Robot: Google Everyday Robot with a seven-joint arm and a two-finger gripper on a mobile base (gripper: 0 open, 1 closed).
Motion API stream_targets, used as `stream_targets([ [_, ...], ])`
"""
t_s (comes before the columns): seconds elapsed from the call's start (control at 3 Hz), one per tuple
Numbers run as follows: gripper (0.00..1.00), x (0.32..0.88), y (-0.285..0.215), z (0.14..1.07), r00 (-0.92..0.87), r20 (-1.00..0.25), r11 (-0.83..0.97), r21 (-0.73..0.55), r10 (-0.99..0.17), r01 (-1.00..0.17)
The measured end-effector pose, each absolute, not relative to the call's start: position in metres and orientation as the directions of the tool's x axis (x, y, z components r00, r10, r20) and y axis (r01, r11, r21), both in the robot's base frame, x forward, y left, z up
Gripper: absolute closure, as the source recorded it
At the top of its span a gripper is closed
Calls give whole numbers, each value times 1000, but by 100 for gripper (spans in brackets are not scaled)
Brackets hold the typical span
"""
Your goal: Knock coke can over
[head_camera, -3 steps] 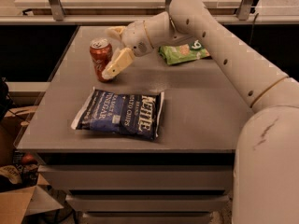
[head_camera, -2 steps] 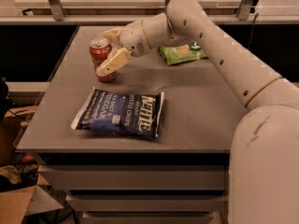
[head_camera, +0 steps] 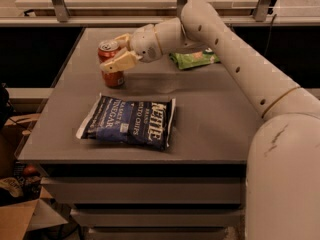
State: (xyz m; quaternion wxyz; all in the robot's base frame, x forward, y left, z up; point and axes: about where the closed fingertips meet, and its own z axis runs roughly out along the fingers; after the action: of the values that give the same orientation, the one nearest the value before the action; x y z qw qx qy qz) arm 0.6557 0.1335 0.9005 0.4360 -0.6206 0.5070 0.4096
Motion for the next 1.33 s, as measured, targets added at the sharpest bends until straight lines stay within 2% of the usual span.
stream_targets([
  [0.33, 87, 659, 116, 900, 140, -943, -71, -124, -302, -990],
  [0.67, 100, 662, 93, 907, 163, -906, -39, -161, -390, -986],
  [1.0, 100, 663, 76, 918, 201, -837, -34, -213, -510, -976],
  [1.33, 100, 663, 66, 926, 245, -716, -61, -273, -654, -960],
])
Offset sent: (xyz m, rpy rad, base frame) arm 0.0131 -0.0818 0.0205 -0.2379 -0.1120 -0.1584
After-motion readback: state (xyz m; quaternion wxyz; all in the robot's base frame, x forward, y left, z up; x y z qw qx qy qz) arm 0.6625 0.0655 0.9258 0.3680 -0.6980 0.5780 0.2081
